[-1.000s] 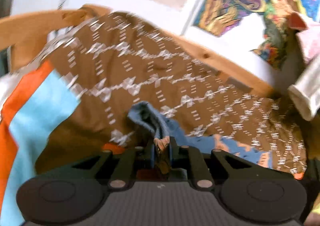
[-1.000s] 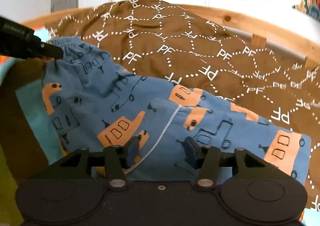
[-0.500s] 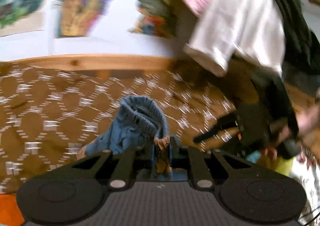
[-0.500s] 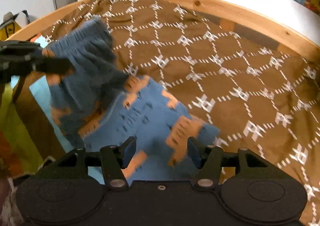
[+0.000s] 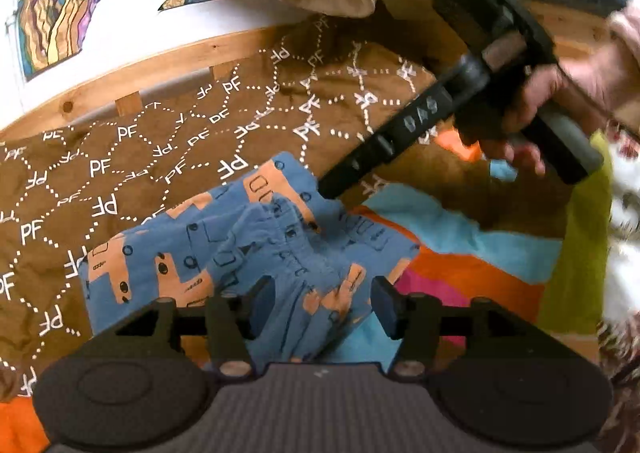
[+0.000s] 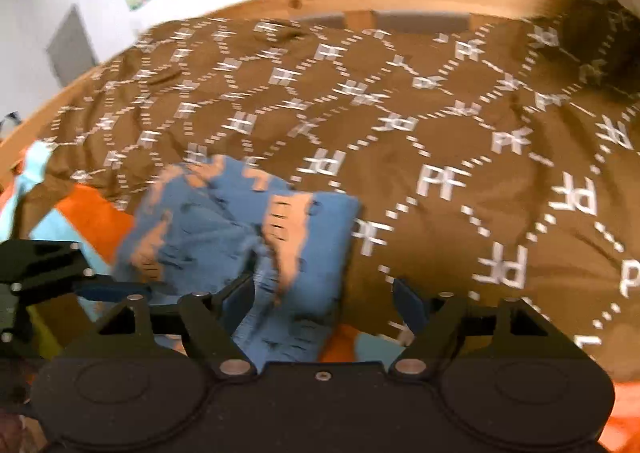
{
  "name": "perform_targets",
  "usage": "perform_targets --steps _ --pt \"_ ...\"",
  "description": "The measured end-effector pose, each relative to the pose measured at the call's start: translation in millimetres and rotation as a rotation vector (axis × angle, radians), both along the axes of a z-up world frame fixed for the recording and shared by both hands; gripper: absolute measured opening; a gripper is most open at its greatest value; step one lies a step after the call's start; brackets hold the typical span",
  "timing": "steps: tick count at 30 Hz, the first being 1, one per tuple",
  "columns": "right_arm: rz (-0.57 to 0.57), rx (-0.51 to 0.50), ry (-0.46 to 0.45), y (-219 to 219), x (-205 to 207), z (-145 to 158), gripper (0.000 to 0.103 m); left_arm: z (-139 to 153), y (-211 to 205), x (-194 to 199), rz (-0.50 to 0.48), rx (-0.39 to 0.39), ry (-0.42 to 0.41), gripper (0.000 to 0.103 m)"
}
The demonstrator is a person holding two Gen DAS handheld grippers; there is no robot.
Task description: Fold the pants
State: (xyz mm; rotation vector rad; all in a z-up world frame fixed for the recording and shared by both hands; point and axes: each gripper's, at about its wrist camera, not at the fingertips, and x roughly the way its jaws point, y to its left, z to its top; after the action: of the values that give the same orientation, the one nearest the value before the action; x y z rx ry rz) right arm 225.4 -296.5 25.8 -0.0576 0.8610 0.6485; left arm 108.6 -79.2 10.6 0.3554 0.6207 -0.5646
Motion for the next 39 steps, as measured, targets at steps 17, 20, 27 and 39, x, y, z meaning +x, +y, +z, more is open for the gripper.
perform_targets --steps 17,20,27,39 --pt "0.044 0.083 0.148 43.8 28.9 -12.4 0.036 -7.2 -4.0 21.4 0.015 0.041 0.028 0.012" --pt "0.029 0.093 0.165 44.0 30.5 -15.2 0.017 -1.4 -0.7 21.4 0.019 0.007 0.036 0.008" --pt "0.011 0.122 0.143 36.7 22.3 2.5 0.011 15.4 2.3 14.7 0.012 -0.058 0.027 0.007" --pt "-0.02 0.054 0.099 11.0 13.9 30.6 0.01 16.4 -29.3 19.7 -0.035 -0.077 0.041 0.007"
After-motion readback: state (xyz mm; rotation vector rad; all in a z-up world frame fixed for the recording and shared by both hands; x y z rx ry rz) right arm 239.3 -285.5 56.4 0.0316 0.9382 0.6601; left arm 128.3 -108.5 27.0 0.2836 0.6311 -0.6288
